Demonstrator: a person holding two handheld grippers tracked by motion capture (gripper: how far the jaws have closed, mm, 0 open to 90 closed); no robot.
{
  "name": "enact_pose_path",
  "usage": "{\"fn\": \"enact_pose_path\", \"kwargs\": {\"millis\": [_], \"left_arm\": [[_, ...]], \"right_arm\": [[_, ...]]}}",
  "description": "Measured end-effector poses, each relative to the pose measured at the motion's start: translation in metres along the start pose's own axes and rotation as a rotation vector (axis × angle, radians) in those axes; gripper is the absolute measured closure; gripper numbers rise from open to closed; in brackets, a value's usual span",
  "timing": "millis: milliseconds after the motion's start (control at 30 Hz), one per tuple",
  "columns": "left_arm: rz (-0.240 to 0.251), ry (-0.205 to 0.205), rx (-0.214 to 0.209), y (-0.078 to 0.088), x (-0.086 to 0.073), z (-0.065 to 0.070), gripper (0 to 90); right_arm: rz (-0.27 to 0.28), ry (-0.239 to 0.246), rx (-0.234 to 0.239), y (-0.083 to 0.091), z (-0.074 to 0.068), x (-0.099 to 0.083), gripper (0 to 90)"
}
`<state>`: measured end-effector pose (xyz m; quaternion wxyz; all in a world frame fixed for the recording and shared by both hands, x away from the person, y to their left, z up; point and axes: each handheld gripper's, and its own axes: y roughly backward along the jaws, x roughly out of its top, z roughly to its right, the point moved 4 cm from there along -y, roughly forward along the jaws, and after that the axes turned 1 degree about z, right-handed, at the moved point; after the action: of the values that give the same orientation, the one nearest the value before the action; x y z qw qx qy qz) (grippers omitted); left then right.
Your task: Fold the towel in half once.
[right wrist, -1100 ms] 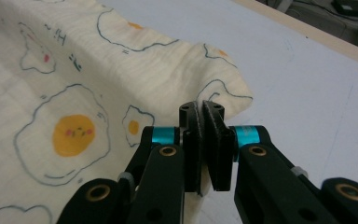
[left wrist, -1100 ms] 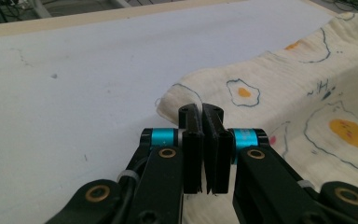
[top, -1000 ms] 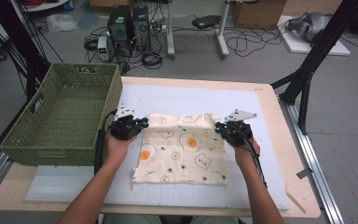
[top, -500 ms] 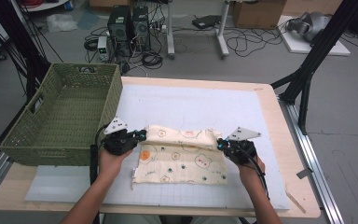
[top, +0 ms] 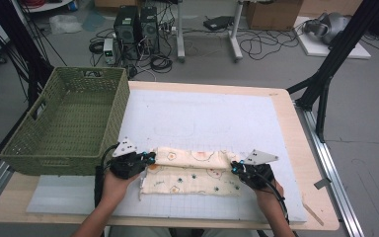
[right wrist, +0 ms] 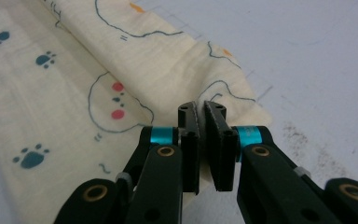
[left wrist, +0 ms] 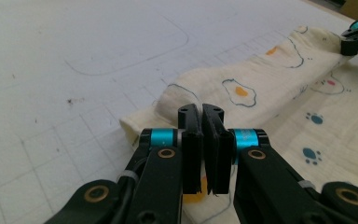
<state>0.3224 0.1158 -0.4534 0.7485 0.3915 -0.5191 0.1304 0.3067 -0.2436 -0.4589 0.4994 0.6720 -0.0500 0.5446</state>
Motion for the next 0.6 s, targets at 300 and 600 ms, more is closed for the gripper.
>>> {"fn": "enact_pose_path", "kwargs": {"millis": [300, 600], "left_arm": [[0.014, 0.067, 0.028, 0.008, 0.003, -0.009, 50.7], [-0.028, 0.085, -0.043, -0.009, 0.005, -0.012, 44.5]], "right_arm": [[-0.004, 0.005, -0.008, 0.009, -0.001, -0.006, 78.0], [0.079, -0.073, -0.048, 0.028, 0.012, 0.000, 62.8]]}}
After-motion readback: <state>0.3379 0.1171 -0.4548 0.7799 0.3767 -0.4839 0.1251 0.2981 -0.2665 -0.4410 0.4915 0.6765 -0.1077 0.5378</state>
